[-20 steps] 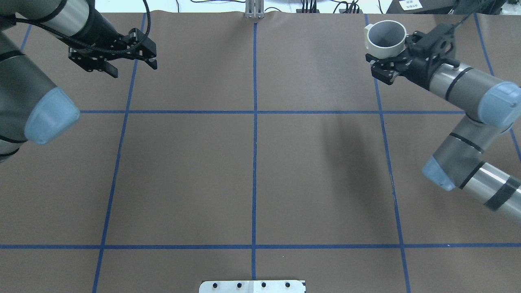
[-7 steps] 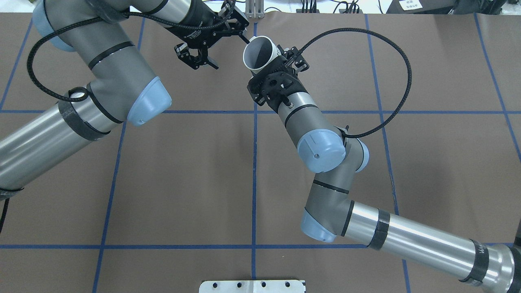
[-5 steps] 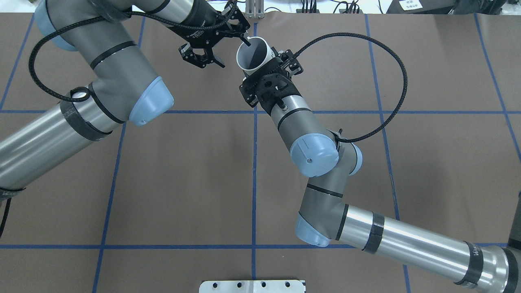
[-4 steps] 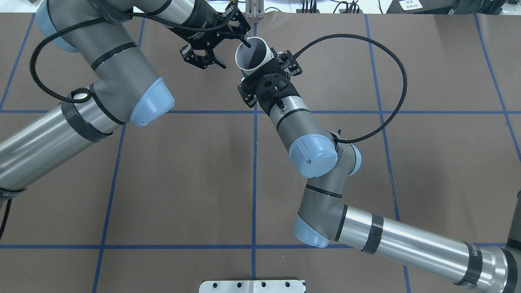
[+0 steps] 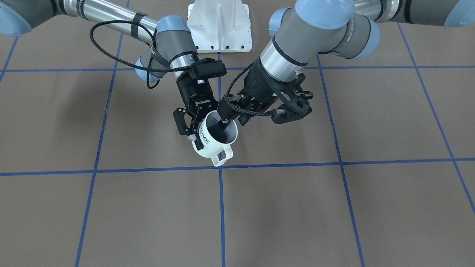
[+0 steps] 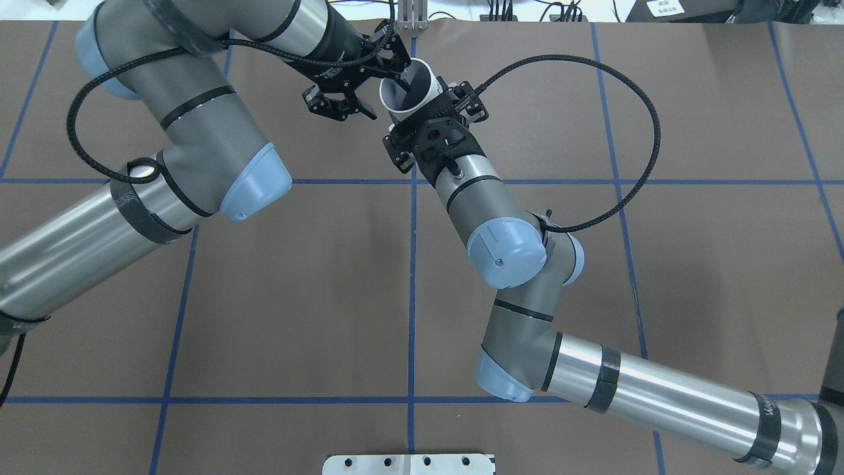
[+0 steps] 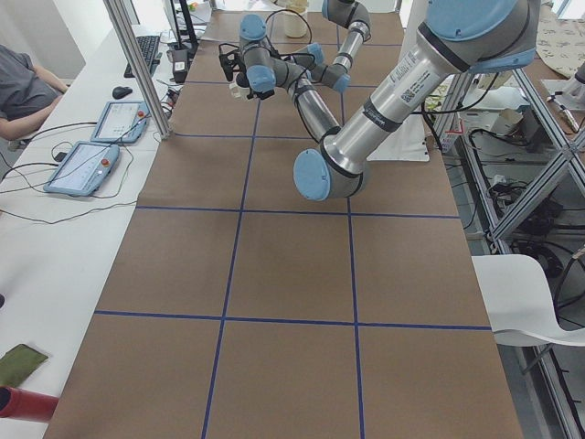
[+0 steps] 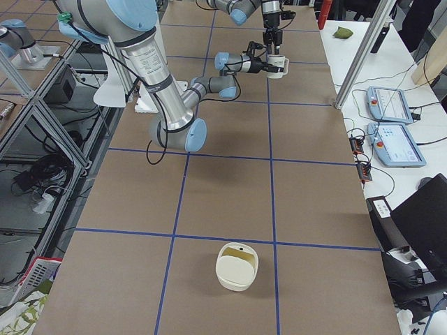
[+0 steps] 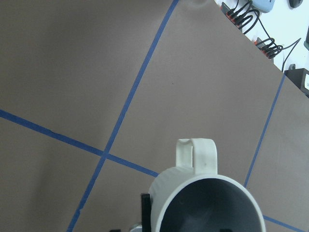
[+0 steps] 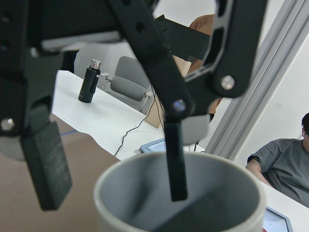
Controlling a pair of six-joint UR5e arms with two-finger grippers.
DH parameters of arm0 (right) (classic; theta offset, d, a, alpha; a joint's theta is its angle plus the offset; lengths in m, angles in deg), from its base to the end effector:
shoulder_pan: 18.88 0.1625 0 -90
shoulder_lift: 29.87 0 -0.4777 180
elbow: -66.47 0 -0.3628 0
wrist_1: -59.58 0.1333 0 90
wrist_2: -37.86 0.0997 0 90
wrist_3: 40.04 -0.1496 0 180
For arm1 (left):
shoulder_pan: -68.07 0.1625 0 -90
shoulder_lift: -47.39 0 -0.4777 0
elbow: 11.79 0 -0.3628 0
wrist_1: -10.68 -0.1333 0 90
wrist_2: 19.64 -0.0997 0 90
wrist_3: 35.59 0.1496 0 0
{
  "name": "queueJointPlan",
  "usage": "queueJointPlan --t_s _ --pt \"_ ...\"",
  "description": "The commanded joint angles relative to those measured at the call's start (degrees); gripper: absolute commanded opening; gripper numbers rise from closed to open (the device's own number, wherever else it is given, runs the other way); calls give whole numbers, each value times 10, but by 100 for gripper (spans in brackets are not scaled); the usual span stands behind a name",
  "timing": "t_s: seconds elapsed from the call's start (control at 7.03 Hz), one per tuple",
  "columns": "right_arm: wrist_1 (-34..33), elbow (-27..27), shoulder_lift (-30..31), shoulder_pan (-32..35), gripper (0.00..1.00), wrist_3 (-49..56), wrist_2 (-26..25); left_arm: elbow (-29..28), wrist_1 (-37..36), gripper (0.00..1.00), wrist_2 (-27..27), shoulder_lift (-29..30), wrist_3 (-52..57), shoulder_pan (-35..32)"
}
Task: Left arm hands cup to right arm to dump lemon
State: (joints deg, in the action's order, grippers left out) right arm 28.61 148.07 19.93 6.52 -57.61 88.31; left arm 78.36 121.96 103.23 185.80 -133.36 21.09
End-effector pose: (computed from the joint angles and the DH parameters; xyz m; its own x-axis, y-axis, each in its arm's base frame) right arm -0.5619 -0.5198 0.2348 0.8597 -0.4056 0.3106 -0.2859 0.1219 0.9505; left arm 0.4734 -0.5837 0.1573 0.1969 -0.3775 -0.9048 0.2958 0.9028 -0.3122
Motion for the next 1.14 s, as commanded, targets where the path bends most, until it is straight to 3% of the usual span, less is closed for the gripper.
queueJointPlan --t_s 0.0,1.0 --pt "-1 1 0 0 0 3 0 1 0 48 -8 0 3 6" --pt "-1 6 6 0 0 6 1 1 -1 37 -9 -3 6 7"
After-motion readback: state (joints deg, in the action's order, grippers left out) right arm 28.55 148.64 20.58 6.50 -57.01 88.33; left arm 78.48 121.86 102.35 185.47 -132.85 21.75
